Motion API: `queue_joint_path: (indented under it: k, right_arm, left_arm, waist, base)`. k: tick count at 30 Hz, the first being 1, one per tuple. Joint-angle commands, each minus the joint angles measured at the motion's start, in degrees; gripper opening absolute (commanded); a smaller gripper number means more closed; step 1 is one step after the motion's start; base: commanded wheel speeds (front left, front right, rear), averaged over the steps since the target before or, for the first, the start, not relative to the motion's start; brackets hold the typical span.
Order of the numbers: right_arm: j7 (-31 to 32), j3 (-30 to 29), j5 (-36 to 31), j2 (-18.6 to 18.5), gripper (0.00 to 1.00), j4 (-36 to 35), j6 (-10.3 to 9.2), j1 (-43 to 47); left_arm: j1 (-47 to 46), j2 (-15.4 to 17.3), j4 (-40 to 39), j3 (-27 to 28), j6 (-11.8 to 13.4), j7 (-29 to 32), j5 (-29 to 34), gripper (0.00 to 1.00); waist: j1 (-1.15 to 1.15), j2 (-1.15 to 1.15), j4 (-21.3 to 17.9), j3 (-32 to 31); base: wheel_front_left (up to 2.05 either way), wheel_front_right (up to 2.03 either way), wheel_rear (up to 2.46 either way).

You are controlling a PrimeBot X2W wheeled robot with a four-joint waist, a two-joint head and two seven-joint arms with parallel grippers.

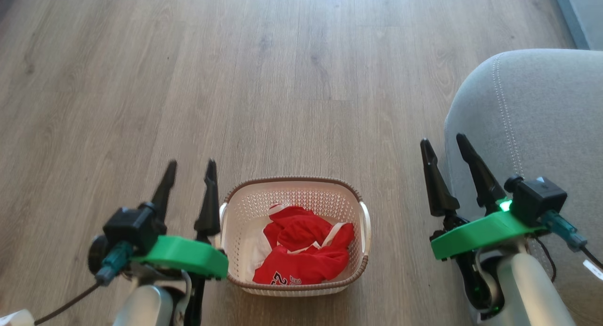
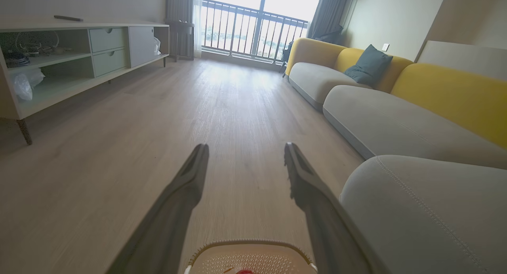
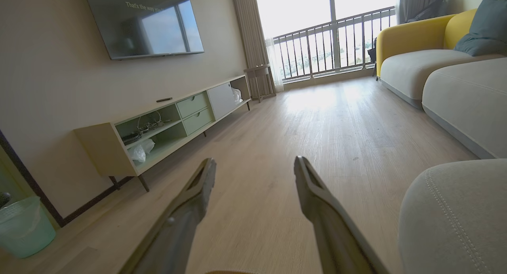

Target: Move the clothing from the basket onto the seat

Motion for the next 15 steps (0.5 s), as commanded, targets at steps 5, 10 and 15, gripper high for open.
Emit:
queue_joint_path:
  k: [5,10,15]
  right_arm:
    - [-1.65,1.66,-3.56,-0.02,1.00,-2.47,0.39,-3.01]
    - [-2.32,1.64,-4.36,-0.02,1.00,-1.50,0.41,-2.88]
    - [-3.17,2.40,-7.07,-0.01,1.00,-0.34,0.43,-2.81]
  left_arm:
    - [-3.35,0.62,-5.19,1.57,2.86,-1.66,3.66,1.00]
    - [-3.13,0.56,-6.00,1.39,3.31,-2.33,6.37,1.00]
    - [-2.36,0.25,-4.18,0.51,2.60,-3.17,9.10,1.00]
  waist:
    - [0.00,0.00,0.11,-0.01]
    - [0.00,0.00,0.01,-0.13]
    - [0.00,0.00,-0.05,-0.31]
  base:
    - [0.00,0.00,0.00]
    - [0.00,0.00,0.00]
    - [0.00,0.00,0.00]
